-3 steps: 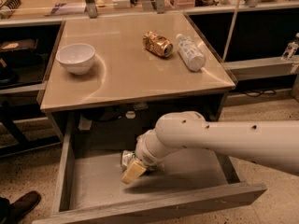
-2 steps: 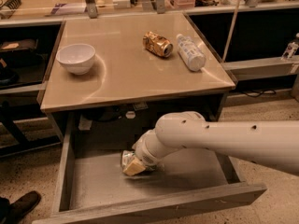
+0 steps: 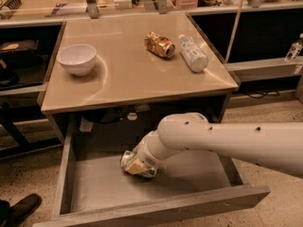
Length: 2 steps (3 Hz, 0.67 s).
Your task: Pick 7up can from top drawer and place on counter
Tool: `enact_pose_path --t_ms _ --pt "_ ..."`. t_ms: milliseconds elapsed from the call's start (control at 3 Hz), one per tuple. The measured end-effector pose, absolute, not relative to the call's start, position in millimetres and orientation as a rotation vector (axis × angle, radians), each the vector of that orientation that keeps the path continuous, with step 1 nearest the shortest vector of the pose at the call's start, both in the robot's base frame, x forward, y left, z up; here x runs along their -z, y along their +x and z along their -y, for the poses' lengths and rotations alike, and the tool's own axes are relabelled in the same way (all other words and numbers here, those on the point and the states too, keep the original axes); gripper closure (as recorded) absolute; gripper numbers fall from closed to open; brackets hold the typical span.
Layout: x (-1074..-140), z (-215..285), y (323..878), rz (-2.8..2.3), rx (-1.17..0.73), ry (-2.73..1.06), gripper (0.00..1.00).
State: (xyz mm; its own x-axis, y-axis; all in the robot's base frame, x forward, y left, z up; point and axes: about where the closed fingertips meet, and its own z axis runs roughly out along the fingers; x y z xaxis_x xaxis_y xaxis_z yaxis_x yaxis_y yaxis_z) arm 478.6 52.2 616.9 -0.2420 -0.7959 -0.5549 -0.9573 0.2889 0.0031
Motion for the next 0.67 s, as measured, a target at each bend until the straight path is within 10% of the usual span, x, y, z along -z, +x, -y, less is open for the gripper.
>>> enact_pose_path --t_ms 667 --pt "-617.0 -52.3 478.5 -2.112 -0.478 -1.568 1.00"
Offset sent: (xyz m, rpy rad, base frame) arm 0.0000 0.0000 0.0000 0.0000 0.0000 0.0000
